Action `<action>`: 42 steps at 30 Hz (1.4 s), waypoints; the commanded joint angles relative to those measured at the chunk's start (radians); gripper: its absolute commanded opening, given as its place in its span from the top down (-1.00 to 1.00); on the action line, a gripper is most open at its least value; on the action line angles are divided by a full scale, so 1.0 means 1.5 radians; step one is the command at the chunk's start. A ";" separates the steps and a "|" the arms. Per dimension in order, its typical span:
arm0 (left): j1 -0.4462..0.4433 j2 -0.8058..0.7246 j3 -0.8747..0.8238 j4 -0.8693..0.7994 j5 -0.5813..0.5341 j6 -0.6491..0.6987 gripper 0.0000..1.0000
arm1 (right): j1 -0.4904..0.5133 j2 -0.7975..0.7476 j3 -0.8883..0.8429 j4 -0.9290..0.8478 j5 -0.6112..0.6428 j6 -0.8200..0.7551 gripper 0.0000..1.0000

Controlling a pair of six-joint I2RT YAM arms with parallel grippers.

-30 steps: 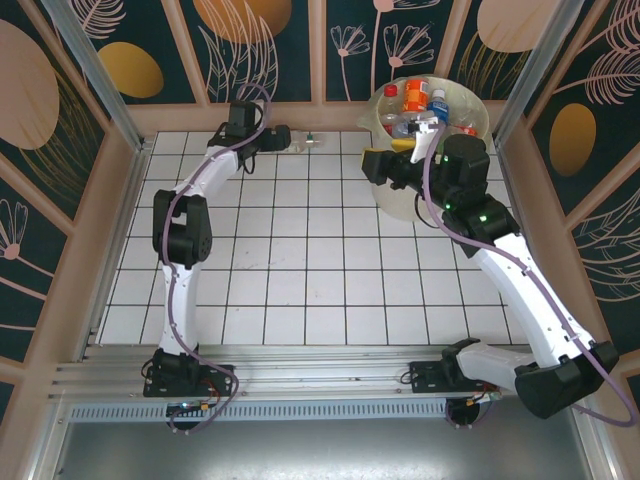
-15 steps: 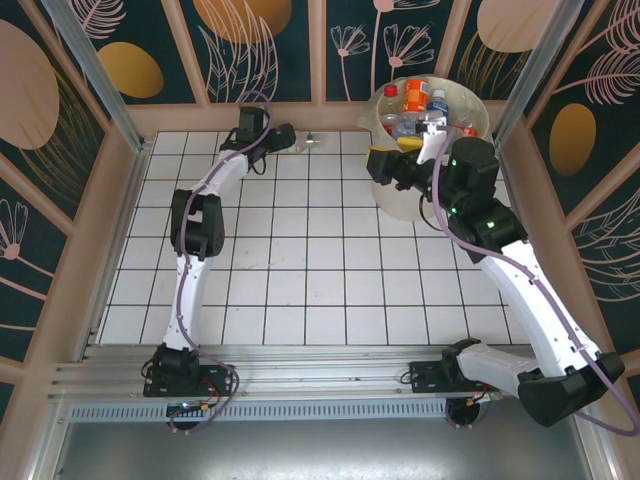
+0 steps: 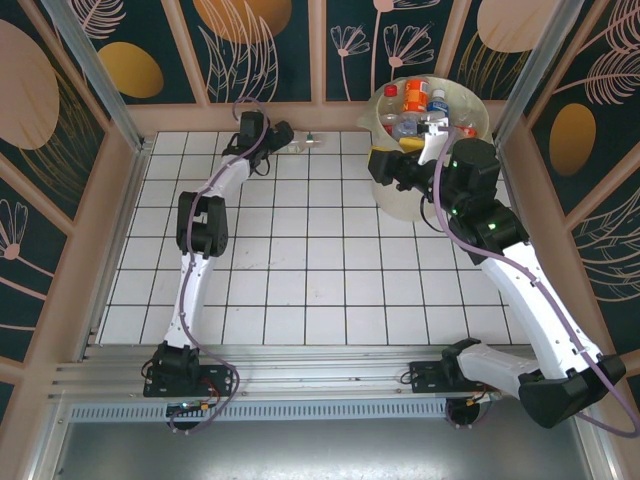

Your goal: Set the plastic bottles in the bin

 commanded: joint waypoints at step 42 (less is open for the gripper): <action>-0.013 -0.151 -0.277 0.097 0.249 0.118 -0.30 | 0.006 -0.012 -0.022 0.004 0.009 0.005 -0.58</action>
